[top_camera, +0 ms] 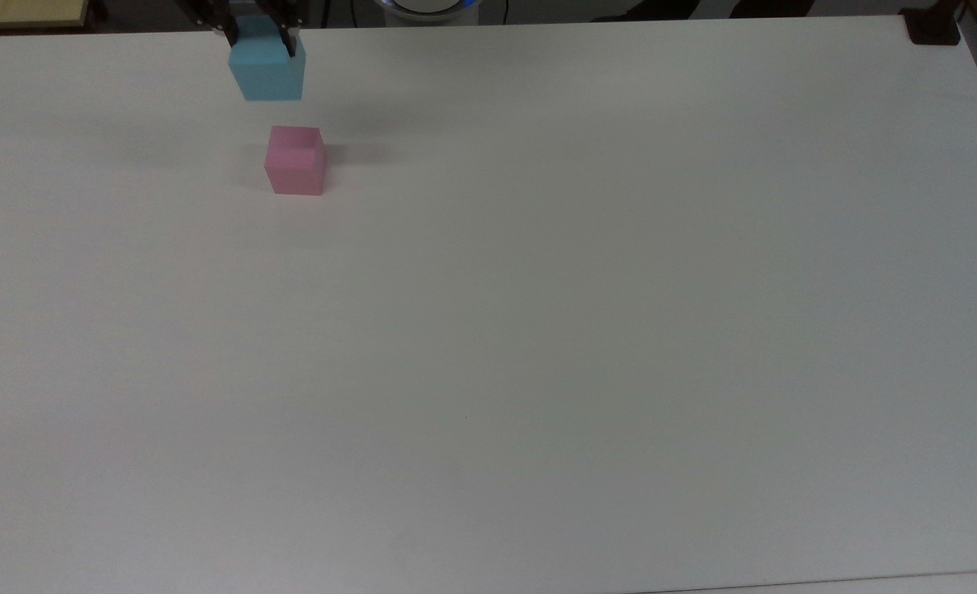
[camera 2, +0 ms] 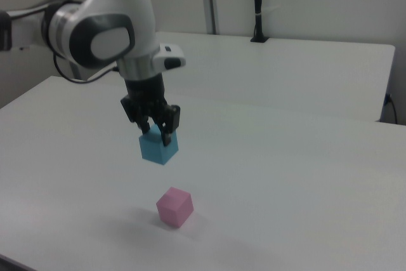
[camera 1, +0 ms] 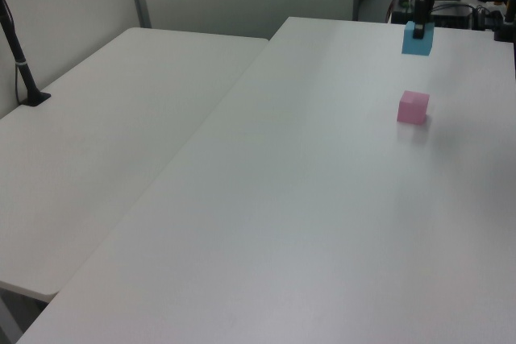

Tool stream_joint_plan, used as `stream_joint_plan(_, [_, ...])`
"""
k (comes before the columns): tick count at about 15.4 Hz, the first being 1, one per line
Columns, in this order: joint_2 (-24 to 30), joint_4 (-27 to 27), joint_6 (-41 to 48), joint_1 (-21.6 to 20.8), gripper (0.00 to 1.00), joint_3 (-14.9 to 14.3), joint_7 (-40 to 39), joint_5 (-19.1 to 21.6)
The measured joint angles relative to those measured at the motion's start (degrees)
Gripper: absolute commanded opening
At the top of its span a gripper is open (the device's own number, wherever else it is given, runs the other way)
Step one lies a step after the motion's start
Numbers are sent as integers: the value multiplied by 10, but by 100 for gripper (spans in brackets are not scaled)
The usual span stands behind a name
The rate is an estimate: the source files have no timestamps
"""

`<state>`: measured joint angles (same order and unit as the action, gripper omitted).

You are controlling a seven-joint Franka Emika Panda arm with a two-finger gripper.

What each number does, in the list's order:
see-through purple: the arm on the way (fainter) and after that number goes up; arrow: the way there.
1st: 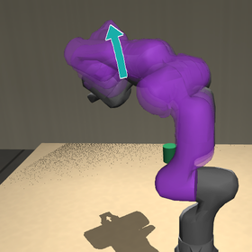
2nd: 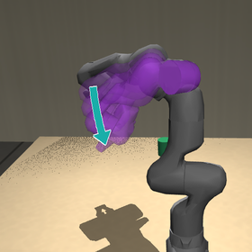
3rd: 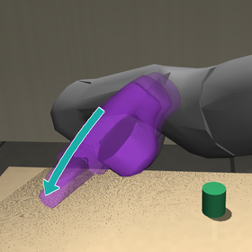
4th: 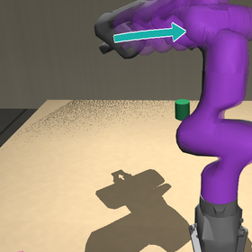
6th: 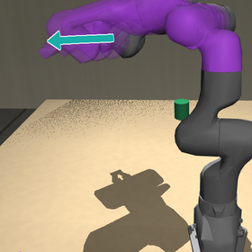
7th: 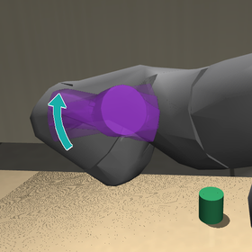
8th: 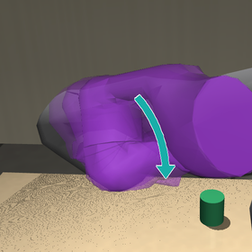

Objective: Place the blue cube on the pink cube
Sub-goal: 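Lift the light-blue cube and carry it over the pink cube, then lower the light-blue cube onto the top of the pink cube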

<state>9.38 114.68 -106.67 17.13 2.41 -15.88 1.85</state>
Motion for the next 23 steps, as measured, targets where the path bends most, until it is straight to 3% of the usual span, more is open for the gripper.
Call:
stream_joint_plan(4, [0,76,-73,0,38,0,1,0])
stream_joint_plan(10, [-1,133,-146,0,39,0,3,0])
stream_joint_plan(23, [-31,152,-197,7,39,0,4,0])
